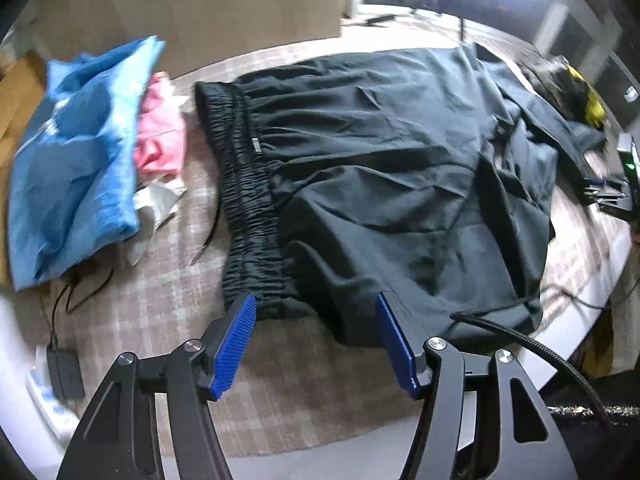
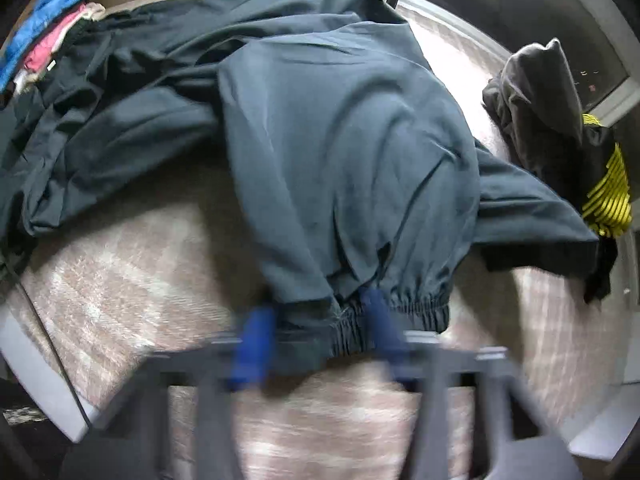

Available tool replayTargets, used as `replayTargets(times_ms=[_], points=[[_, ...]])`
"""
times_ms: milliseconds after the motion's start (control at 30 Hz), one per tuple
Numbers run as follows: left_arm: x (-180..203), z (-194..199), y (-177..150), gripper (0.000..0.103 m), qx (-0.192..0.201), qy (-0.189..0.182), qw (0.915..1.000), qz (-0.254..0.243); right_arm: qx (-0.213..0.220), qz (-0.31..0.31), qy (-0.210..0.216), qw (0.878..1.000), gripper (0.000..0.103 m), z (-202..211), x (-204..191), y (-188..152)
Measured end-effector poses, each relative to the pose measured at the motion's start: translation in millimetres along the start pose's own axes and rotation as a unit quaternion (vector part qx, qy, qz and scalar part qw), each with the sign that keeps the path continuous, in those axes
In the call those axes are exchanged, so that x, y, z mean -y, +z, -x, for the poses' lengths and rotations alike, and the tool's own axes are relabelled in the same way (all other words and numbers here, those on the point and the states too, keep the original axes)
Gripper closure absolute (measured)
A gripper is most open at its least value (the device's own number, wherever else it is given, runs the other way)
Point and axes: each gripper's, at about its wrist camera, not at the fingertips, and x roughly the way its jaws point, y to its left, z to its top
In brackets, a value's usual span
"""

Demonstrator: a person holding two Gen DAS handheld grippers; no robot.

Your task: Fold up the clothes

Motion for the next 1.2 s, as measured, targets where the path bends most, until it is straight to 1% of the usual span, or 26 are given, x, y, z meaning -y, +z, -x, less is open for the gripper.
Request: replayTargets(times_ms=[33, 100, 167, 200, 233, 267, 300, 333, 367, 400, 433, 467, 500, 533, 567, 633, 667, 700, 833, 867, 900, 933, 1033, 1133, 1167, 1200], points=[[2, 3, -1, 0.044, 0.002, 0.008, 0.9999, 0.009, -0.002, -0.002, 0.008, 1.0, 0.096, 4, 13, 5], [5, 9, -3, 0.045, 0.008, 0.025, 0.9993, 0.027, 0.019, 0.037, -0.038, 0.998, 0.096, 19, 36, 20], [9, 15, -5, 0.046, 0.014, 0.044, 0.998, 0.043, 0.054, 0.069, -0.109, 0.99, 0.096, 45, 68, 43], [10, 18, -4, 0.046, 0.018, 0.049, 0.9973, 0.051, 0.068, 0.068, -0.127, 0.987, 0.096, 56, 86, 57], [11, 19, -4, 0.046, 0.021, 0.052, 0.9966, 0.06, 0.095, 0.053, -0.16, 0.981, 0.096, 73, 116, 80], [12, 21, -4, 0.046, 0.024, 0.056, 0.9958, 0.069, 0.108, 0.04, -0.19, 0.975, 0.095, 77, 139, 98], [13, 20, -4, 0.046, 0.022, 0.058, 0.9953, 0.074, 0.12, 0.026, -0.218, 0.968, 0.089, 81, 162, 117], [15, 19, -3, 0.046, 0.021, 0.059, 0.9949, 0.079, 0.103, 0.021, -0.22, 0.97, 0.083, 75, 178, 130], [18, 17, -3, 0.046, 0.015, 0.062, 0.9947, 0.08, 0.087, 0.016, -0.221, 0.971, 0.068, 70, 194, 143], [20, 15, -2, 0.046, 0.01, 0.065, 0.9946, 0.08, 0.083, 0.001, -0.207, 0.975, 0.059, 70, 206, 141], [22, 13, -3, 0.046, 0.004, 0.068, 0.9945, 0.079, 0.079, -0.013, -0.192, 0.978, 0.059, 71, 217, 138], [23, 11, -4, 0.046, -0.001, 0.07, 0.9945, 0.078, 0.091, -0.029, -0.148, 0.984, 0.054, 74, 223, 117], [23, 10, -5, 0.046, -0.003, 0.073, 0.994, 0.082, 0.102, -0.046, -0.103, 0.988, 0.041, 77, 228, 96], [21, 9, -6, 0.046, -0.007, 0.071, 0.9937, 0.087, 0.114, -0.062, -0.059, 0.99, 0.036, 80, 234, 75], [19, 7, -7, 0.046, -0.007, 0.069, 0.9931, 0.094, 0.121, -0.075, -0.03, 0.989, 0.031, 76, 235, 53], [14, 3, -11, 0.046, -0.007, 0.072, 0.9917, 0.106, 0.131, -0.098, 0.021, 0.986, 0.031, 62, 231, 10], [11, 0, -12, 0.046, -0.01, 0.077, 0.9909, 0.11, 0.127, -0.105, 0.041, 0.985, 0.031, 45, 224, -12], [6, -3, -14, 0.046, -0.013, 0.08, 0.99, 0.116, 0.121, -0.105, 0.045, 0.986, 0.031, 37, 220, -20], [-13, -12, -22, 0.046, -0.024, 0.086, 0.9859, 0.141, 0.081, -0.079, 0.051, 0.992, 0.031, -22, 188, -23], [-17, -14, -22, 0.046, -0.023, 0.086, 0.9849, 0.148, 0.083, -0.074, 0.036, 0.993, 0.031, -33, 180, -16], [-21, -15, -22, 0.046, -0.022, 0.086, 0.9839, 0.155, 0.087, -0.076, 0.039, 0.993, 0.031, -38, 177, -11], [-24, -16, -21, 0.045, -0.018, 0.072, 0.987, 0.143, 0.09, -0.079, 0.041, 0.992, 0.031, -42, 174, -6], [-33, -25, -13, 0.044, -0.012, 0.066, 0.9876, 0.142, 0.101, -0.073, 0.046, 0.991, 0.031, -48, 167, 10], [-37, -45, -4, 0.041, -0.015, 0.045, 0.99, 0.133, 0.102, -0.069, 0.054, 0.991, 0.031, -55, 163, 19], [-37, -53, 0, 0.041, -0.02, 0.041, 0.9909, 0.127, 0.1, -0.07, 0.059, 0.991, 0.034, -56, 162, 22], [-36, -59, 1, 0.044, -0.027, 0.034, 0.992, 0.119, 0.1, -0.07, 0.066, 0.99, 0.052, -53, 160, 23]])
